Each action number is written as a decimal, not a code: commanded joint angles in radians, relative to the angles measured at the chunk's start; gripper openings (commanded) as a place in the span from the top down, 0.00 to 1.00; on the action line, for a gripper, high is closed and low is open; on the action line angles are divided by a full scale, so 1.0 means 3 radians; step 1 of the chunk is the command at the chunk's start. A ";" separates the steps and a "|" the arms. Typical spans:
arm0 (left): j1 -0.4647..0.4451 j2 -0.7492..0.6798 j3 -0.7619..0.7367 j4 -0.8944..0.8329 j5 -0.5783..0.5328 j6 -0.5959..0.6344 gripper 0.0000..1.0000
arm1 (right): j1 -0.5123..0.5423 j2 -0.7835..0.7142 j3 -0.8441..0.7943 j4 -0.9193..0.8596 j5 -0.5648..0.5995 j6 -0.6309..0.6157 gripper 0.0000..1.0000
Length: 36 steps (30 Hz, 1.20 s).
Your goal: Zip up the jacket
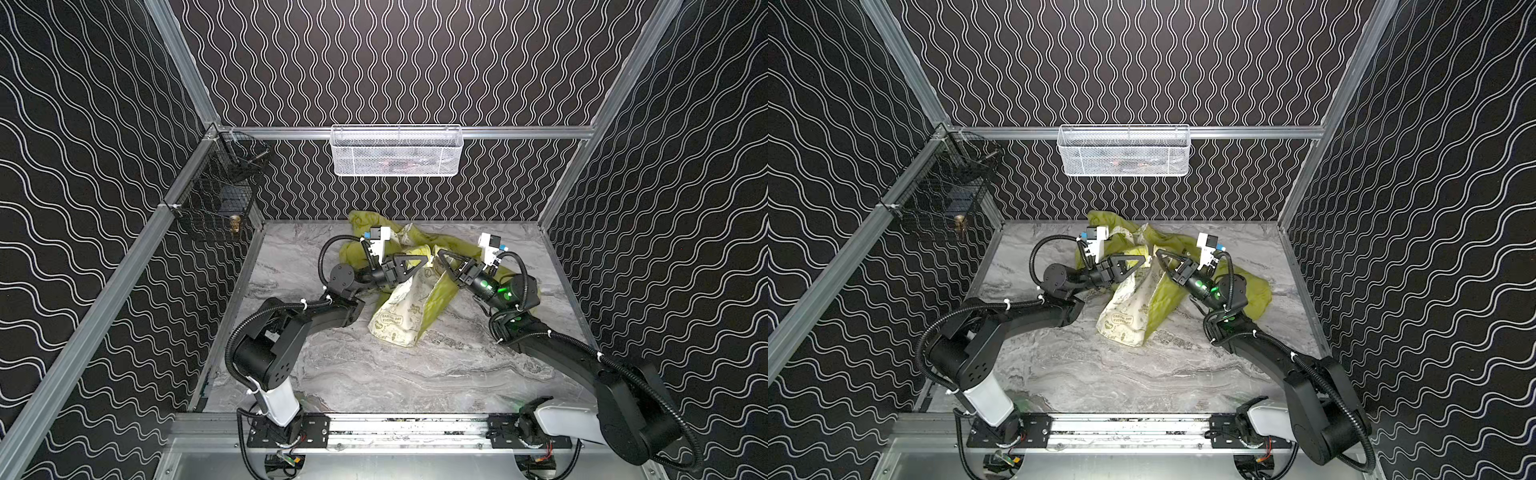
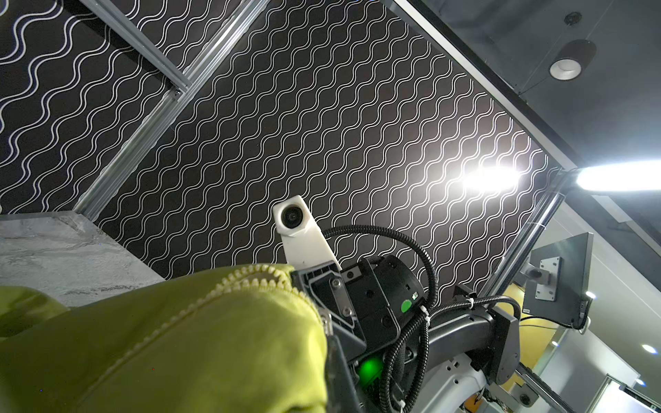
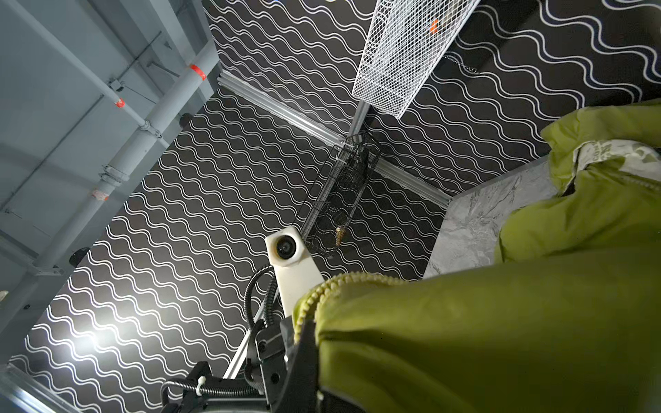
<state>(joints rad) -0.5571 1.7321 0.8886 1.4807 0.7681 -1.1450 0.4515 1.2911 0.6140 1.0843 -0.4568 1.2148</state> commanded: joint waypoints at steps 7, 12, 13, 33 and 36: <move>0.0001 -0.0007 0.0014 0.0228 0.0027 0.0025 1.00 | 0.0104 -0.0051 0.0078 0.0156 0.0002 -0.0071 1.00; 0.0002 -0.0011 0.0009 0.0225 0.0025 0.0028 1.00 | 0.0108 -0.0054 0.0063 0.0144 0.0038 -0.0066 1.00; 0.0006 -0.0011 0.0008 0.0225 0.0029 0.0028 1.00 | 0.0111 -0.0058 0.0058 0.0123 0.0057 -0.0068 1.00; 0.0003 -0.0057 -0.0027 0.0229 0.0028 0.0006 1.00 | 0.0111 -0.0247 -0.0035 -0.0020 0.0361 -0.0278 1.00; 0.0005 -0.0057 -0.0032 0.0228 0.0032 0.0003 1.00 | 0.0111 -0.0273 -0.0062 -0.0003 0.0408 -0.0282 1.00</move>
<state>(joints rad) -0.5568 1.7256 0.8822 1.4872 0.7799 -1.1450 0.4839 1.2179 0.5991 1.0439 -0.3542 1.1400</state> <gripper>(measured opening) 0.056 0.056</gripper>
